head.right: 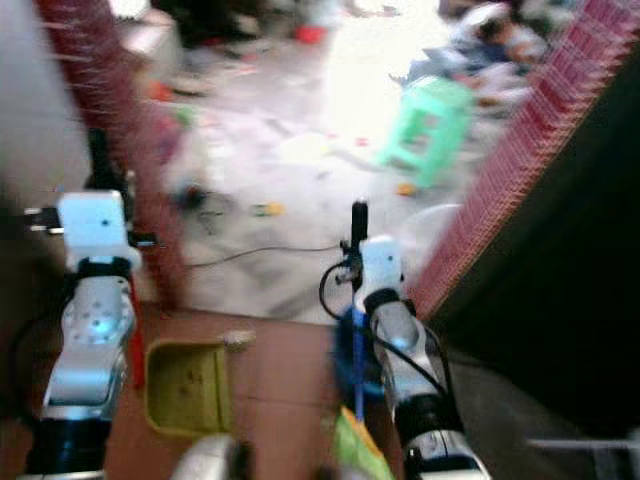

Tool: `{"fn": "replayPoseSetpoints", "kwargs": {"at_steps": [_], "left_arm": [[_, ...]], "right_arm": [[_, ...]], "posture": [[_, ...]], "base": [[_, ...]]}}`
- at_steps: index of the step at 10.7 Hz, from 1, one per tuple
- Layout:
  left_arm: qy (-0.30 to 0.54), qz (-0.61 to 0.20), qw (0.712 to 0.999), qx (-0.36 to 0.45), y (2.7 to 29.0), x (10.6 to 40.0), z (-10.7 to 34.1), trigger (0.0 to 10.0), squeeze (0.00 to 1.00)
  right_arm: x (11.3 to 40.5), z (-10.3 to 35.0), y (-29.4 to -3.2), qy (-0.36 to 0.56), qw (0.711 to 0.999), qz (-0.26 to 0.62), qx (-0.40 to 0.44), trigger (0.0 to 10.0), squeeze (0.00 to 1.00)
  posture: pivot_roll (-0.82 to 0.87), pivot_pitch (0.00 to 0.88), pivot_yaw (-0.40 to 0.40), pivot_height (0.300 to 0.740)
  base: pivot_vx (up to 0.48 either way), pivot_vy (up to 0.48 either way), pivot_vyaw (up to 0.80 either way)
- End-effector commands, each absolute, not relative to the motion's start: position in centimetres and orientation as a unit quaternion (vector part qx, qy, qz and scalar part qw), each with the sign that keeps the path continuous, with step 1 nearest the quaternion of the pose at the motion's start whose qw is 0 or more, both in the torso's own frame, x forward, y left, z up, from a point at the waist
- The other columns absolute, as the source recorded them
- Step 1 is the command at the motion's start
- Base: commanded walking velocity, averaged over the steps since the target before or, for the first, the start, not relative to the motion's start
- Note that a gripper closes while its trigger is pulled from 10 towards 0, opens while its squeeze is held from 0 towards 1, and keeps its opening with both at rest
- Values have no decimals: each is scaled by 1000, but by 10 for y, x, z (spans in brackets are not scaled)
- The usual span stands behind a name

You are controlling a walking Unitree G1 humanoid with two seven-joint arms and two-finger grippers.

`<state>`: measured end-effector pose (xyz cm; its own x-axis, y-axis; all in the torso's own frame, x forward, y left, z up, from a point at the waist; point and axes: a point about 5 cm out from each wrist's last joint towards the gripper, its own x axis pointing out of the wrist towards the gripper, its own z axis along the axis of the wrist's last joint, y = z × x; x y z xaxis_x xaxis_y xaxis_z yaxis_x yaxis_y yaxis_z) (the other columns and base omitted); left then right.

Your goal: Sweep floor

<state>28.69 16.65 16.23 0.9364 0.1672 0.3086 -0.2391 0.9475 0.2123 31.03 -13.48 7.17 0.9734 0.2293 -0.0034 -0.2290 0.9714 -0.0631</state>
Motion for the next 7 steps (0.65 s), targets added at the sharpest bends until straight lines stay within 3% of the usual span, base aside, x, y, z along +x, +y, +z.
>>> {"fn": "replayPoseSetpoints", "kwargs": {"at_steps": [1,4,5,7], "left_arm": [[-177,85,974,112,153,287,176,10000,0],[-181,81,974,108,151,286,177,10000,0],[-185,87,973,108,151,285,177,10000,0],[-163,92,979,86,155,286,170,10000,0]], "right_arm": [[312,75,-141,-10,994,106,-28,10000,0],[313,76,-137,-10,993,113,-25,10000,0],[313,78,-136,-17,993,116,-26,10000,0],[313,80,-134,-24,992,122,-24,10000,0]], "posture": [[41,0,-70,740],[44,0,-68,740],[44,0,-67,740],[45,0,-66,740]], "base": [[0,480,0],[0,461,0],[0,0,0],[0,0,613]]}}
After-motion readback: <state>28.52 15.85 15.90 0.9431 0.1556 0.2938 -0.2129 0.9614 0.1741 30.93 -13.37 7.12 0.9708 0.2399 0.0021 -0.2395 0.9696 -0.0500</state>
